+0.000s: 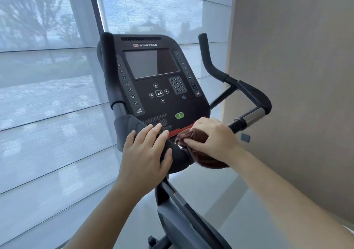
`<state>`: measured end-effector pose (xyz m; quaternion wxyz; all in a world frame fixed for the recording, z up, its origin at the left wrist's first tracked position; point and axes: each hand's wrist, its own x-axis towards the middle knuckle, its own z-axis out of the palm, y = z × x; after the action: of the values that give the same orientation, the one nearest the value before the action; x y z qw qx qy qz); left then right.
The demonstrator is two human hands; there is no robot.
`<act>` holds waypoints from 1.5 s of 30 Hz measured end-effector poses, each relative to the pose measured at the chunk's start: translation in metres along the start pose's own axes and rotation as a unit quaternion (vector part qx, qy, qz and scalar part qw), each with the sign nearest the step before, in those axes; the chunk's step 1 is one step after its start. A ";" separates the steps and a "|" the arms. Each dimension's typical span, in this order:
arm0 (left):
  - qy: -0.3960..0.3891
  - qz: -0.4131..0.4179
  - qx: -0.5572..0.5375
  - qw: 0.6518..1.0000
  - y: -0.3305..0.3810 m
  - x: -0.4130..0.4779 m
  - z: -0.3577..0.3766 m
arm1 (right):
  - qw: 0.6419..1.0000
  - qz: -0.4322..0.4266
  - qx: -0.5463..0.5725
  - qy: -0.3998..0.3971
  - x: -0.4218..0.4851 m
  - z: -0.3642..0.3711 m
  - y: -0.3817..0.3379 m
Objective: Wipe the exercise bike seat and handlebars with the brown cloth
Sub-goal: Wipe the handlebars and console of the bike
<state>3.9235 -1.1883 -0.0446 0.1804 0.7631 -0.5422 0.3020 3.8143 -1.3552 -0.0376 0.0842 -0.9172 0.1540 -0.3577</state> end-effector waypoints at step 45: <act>0.067 -0.005 0.009 0.998 0.065 0.011 0.017 | 0.969 -0.059 0.041 0.237 -0.022 0.002 0.049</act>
<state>3.8699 -1.2286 -0.0537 0.2114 0.7453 -0.5224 0.3564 3.7900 -1.3936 -0.0658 0.0610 -0.8093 0.1003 -0.5755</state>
